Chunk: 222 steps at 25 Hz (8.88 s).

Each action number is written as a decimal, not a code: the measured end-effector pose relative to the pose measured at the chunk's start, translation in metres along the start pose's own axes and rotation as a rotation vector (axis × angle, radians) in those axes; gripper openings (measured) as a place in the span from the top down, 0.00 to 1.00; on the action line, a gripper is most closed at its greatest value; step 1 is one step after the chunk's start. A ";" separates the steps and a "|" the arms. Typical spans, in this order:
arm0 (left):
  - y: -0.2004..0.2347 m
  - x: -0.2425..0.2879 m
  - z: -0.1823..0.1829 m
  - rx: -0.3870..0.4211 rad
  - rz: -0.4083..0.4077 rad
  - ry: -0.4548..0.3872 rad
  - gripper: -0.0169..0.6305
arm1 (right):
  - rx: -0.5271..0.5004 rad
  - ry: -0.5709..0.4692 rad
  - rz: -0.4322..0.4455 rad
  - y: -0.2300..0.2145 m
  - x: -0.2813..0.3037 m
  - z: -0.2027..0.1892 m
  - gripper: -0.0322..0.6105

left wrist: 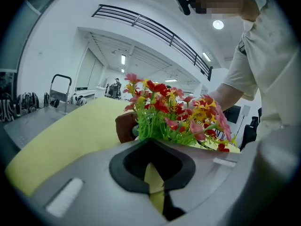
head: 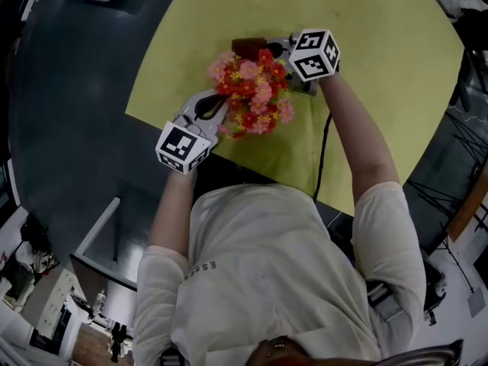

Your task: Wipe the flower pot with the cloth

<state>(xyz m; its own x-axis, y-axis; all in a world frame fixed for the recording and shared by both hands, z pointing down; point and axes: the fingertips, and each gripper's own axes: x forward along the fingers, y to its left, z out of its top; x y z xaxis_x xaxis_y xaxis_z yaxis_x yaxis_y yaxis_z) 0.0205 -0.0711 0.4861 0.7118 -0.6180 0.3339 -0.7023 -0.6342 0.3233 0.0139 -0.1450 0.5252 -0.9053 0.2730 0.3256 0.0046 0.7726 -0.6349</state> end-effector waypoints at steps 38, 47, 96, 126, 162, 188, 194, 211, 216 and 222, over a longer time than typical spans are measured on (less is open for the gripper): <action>0.007 -0.004 -0.005 0.021 0.114 0.002 0.96 | 0.076 -0.289 -0.414 0.056 -0.088 -0.063 0.86; 0.025 -0.023 0.033 0.090 0.093 -0.067 0.96 | 0.115 -0.464 -0.797 0.075 -0.127 -0.055 0.86; 0.168 -0.136 0.005 0.060 -0.380 0.135 0.95 | 0.811 -0.879 -1.650 0.023 0.049 -0.018 0.86; 0.073 -0.093 0.004 0.174 -0.606 0.111 0.65 | 0.944 -0.800 -1.675 0.131 0.032 -0.141 0.86; -0.031 0.036 -0.065 0.639 -0.859 0.290 0.14 | 0.549 -0.496 -1.659 0.082 -0.141 -0.173 0.86; -0.047 0.031 0.030 0.433 -0.691 0.178 0.13 | 0.358 -0.455 -1.483 0.089 -0.130 -0.117 0.86; -0.068 0.033 0.084 0.423 -0.676 0.153 0.13 | 0.161 -0.500 -1.377 0.094 -0.124 -0.060 0.86; -0.085 0.041 0.117 0.351 -0.659 0.088 0.13 | -0.017 -0.501 -1.096 0.109 -0.051 -0.001 0.86; -0.094 0.037 0.124 0.329 -0.708 0.067 0.13 | -0.048 -0.475 -1.028 0.111 -0.034 0.000 0.86; -0.097 0.028 0.131 0.355 -0.768 0.066 0.13 | 0.036 -0.566 -1.150 0.102 -0.091 -0.014 0.86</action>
<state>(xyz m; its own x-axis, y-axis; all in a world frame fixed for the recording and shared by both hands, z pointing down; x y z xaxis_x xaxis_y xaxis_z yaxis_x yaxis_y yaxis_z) 0.1103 -0.0873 0.3481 0.9796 0.0650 0.1899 0.0288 -0.9818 0.1875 0.1025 -0.0834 0.4407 -0.4345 -0.8255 0.3602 -0.8999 0.3822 -0.2099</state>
